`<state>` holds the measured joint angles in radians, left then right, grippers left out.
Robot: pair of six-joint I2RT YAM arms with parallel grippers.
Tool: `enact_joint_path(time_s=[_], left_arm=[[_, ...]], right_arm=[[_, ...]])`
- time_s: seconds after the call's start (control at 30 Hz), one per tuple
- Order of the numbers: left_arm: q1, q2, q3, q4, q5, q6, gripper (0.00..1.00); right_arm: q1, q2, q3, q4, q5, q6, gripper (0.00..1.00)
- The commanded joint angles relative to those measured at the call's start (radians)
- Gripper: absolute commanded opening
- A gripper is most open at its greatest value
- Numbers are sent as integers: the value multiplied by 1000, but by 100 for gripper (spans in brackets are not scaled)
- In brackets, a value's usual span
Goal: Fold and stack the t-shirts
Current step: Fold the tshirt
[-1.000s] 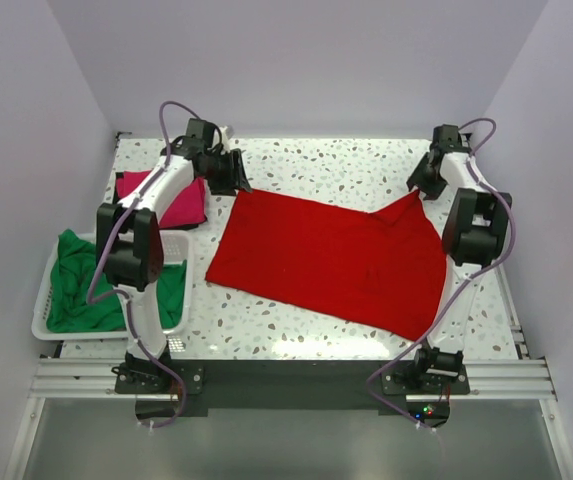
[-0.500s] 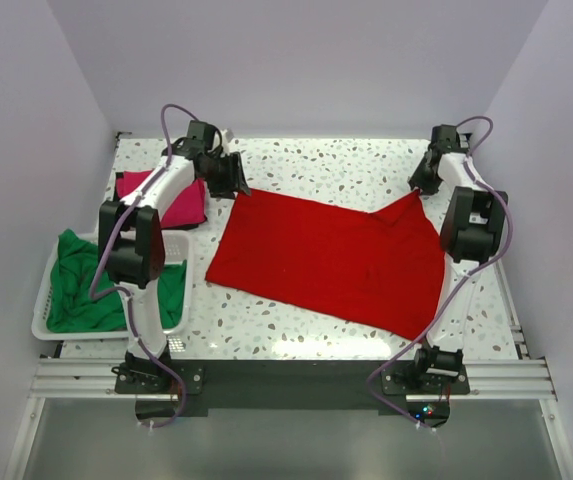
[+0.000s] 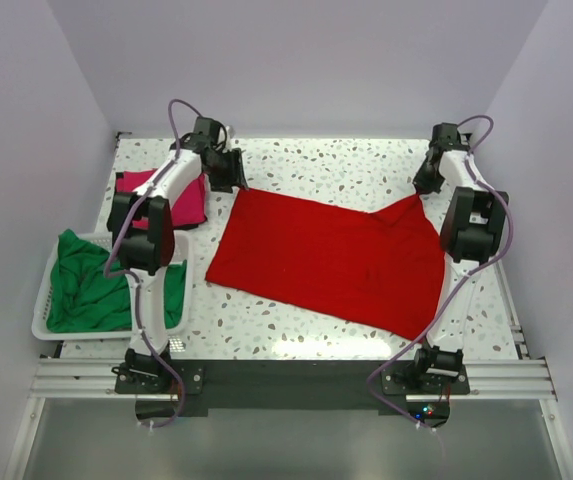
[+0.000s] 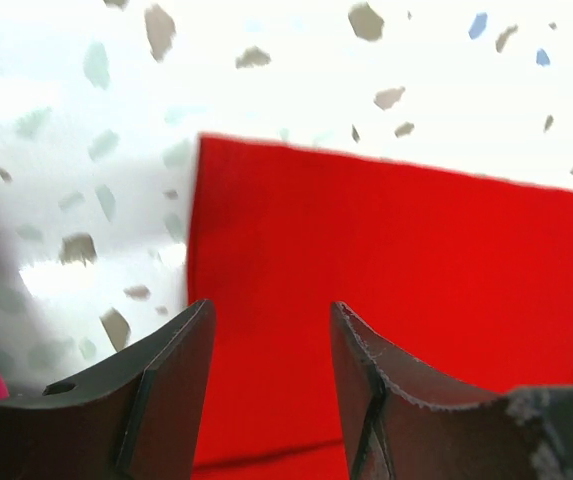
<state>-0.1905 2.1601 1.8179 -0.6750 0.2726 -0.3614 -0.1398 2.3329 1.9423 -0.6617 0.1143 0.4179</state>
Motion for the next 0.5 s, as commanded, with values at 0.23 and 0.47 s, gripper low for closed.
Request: enact_joint_path(time_s=[0.23,0.47], left_arm=[[11,158,181,28,-165,67,52],[11,182,141,126,-159,79,49]], right_arm=[[-6,-78,21,-107,32,1,0],[-6,-93,0,-114,-15,12,0]])
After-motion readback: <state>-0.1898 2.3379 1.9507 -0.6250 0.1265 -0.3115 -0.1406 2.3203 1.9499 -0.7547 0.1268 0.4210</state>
